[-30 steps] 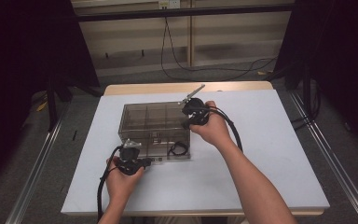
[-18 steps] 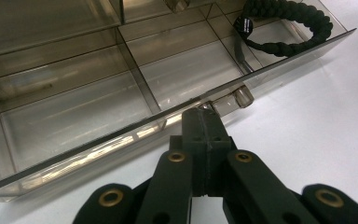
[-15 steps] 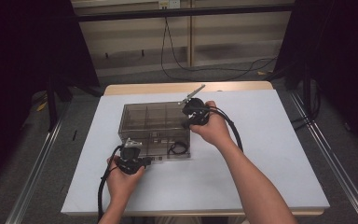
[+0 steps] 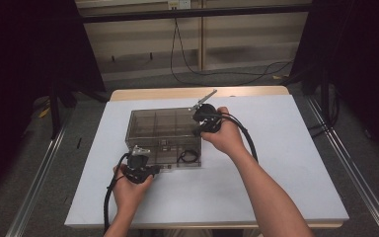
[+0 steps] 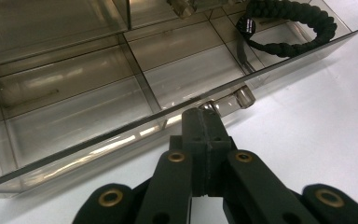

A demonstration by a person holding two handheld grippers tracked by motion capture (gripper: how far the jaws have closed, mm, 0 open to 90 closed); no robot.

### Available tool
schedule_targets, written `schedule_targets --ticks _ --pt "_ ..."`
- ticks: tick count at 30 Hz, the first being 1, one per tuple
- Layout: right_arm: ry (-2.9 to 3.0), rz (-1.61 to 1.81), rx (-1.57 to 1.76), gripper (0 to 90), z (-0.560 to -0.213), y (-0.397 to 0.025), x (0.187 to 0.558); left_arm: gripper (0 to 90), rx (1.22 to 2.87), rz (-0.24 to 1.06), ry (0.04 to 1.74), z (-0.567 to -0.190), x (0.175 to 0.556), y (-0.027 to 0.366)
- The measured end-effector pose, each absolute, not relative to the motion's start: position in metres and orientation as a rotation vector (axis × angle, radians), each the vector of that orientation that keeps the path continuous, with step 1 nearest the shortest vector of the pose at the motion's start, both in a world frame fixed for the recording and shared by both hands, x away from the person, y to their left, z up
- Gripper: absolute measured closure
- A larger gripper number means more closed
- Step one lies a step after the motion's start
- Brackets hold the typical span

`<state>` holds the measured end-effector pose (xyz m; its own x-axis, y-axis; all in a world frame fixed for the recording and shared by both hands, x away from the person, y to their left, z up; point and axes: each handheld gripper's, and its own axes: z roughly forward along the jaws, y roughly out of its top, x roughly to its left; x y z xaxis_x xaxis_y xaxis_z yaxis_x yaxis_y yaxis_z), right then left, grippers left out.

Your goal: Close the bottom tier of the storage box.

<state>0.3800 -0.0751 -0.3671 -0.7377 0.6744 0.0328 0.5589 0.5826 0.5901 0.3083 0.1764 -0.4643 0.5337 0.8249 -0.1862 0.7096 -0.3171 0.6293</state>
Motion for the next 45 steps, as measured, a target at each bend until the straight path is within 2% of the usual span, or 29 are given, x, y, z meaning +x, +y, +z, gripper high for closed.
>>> schedule_targets --ticks 45 --pt "2.606 0.882 1.055 90.0 -0.3672 -0.0746 0.3789 90.0 2.058 0.249 1.254 -0.4645 0.3166 0.1724"
